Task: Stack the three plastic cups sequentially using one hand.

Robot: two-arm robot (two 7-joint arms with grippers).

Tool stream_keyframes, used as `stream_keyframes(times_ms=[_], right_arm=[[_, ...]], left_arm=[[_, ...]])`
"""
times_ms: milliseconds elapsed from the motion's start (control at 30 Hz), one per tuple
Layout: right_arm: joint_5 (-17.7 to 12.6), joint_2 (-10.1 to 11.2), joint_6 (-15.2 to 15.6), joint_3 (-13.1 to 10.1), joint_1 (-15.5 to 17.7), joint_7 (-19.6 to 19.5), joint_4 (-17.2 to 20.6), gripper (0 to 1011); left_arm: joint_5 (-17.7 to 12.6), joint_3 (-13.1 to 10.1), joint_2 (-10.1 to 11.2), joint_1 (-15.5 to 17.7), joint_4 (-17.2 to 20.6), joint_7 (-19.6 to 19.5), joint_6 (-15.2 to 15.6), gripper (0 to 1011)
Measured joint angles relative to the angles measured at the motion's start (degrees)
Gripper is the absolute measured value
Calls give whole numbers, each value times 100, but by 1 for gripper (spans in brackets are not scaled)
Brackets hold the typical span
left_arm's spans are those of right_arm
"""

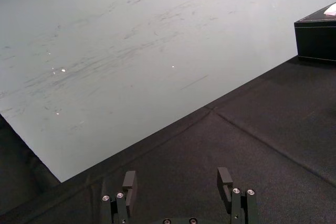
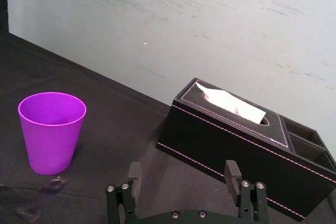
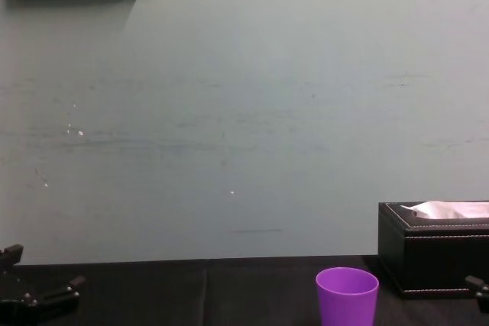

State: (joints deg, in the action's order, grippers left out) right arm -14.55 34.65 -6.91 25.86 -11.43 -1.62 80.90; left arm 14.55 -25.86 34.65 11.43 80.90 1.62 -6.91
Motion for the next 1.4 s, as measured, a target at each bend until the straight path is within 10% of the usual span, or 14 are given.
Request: stream_keyframes(times_ms=[1400], right_arm=[[0,0,0,0,0,0,0,1004]], left_arm=[[0,0,0,0,0,0,0,1000]])
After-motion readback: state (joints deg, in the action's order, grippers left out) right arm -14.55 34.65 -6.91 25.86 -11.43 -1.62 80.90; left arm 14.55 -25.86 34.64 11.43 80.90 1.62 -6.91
